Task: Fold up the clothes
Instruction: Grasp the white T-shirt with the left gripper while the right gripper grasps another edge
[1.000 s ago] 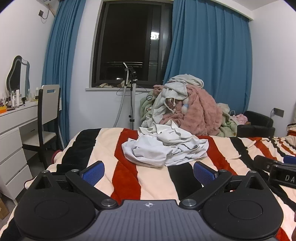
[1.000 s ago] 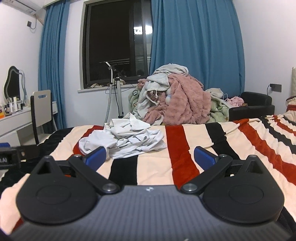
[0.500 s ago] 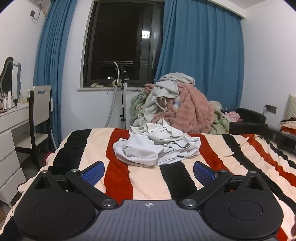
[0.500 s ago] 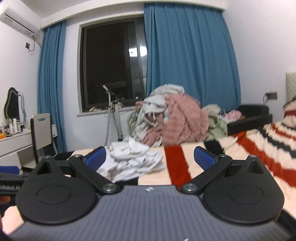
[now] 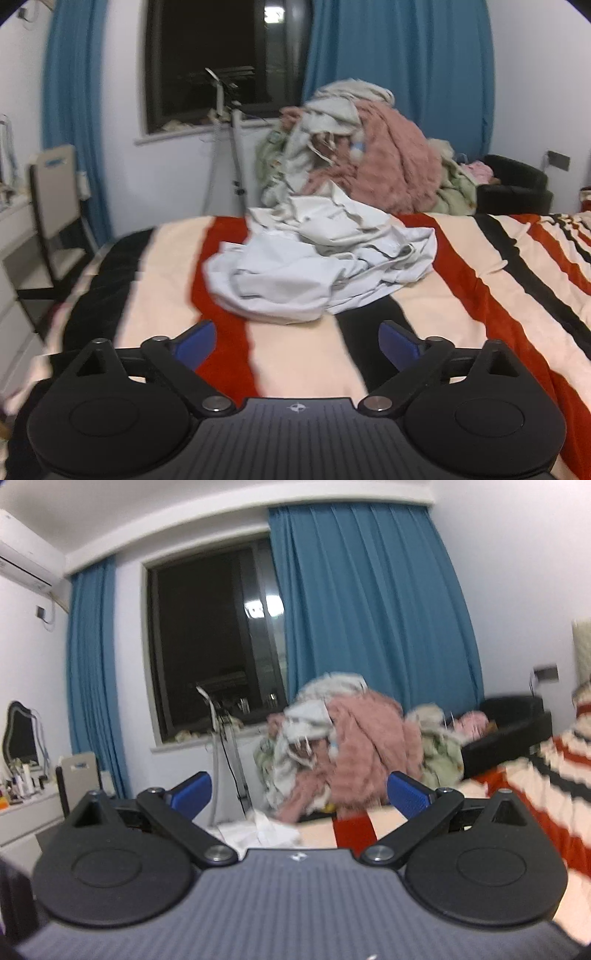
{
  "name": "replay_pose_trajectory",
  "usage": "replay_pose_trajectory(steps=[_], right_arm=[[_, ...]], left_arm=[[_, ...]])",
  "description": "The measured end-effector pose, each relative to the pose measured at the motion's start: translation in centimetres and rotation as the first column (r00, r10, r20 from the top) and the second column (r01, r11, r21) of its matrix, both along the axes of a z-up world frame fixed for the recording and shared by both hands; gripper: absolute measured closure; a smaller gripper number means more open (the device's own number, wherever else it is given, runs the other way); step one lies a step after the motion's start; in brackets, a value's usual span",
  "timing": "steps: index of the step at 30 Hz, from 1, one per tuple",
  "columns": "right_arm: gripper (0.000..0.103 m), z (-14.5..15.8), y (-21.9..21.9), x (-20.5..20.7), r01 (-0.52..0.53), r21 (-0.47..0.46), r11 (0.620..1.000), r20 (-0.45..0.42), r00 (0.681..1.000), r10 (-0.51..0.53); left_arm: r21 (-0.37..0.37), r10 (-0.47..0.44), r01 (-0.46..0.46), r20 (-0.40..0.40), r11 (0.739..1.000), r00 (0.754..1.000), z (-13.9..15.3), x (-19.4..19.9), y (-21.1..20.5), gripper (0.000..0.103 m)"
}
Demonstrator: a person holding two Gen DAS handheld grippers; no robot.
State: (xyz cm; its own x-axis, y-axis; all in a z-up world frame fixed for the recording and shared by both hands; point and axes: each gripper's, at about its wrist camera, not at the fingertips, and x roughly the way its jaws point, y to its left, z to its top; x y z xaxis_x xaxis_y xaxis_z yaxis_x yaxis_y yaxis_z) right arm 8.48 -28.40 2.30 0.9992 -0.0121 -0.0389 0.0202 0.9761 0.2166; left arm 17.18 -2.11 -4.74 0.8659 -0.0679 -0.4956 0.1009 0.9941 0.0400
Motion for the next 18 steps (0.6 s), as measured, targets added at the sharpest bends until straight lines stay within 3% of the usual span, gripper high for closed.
replay_pose_trajectory(steps=[4,7,10,11,13,18], right_arm=[[0.0,-4.2,-1.0,3.2,-0.042,0.052,0.998,-0.106,0.993,0.047],[0.0,-6.8,-0.7,5.0,-0.019,0.002,1.0,-0.144,0.989,0.019],[0.0,-9.2,-1.0,6.7,-0.025,-0.015,1.0,-0.156,0.987,0.023],[0.0,-9.9,-1.1,7.3,-0.023,-0.023,0.999,-0.167,0.986,0.019],[0.0,-10.7,-1.1,8.3,-0.022,-0.009,1.0,-0.179,0.984,0.02],[0.0,-12.5,-0.9,10.4,-0.019,0.011,1.0,-0.192,0.981,0.021]], left_arm=[[-0.011,-0.002,0.002,0.019,1.0,1.0,-2.8,6.2,-1.1,0.016],[0.088,-0.017,0.013,0.053,0.996,0.998,-4.8,10.4,-2.8,0.036],[0.173,0.013,-0.017,0.028,0.985,1.0,-6.7,14.1,-3.6,0.073],[0.158,0.019,-0.021,0.013,0.987,1.0,-6.9,14.8,-3.4,0.093],[0.052,0.01,-0.012,0.033,0.999,0.999,-6.4,14.8,-2.1,0.095],[-0.091,-0.001,0.014,0.14,0.996,0.99,-3.2,10.4,1.0,0.098]])
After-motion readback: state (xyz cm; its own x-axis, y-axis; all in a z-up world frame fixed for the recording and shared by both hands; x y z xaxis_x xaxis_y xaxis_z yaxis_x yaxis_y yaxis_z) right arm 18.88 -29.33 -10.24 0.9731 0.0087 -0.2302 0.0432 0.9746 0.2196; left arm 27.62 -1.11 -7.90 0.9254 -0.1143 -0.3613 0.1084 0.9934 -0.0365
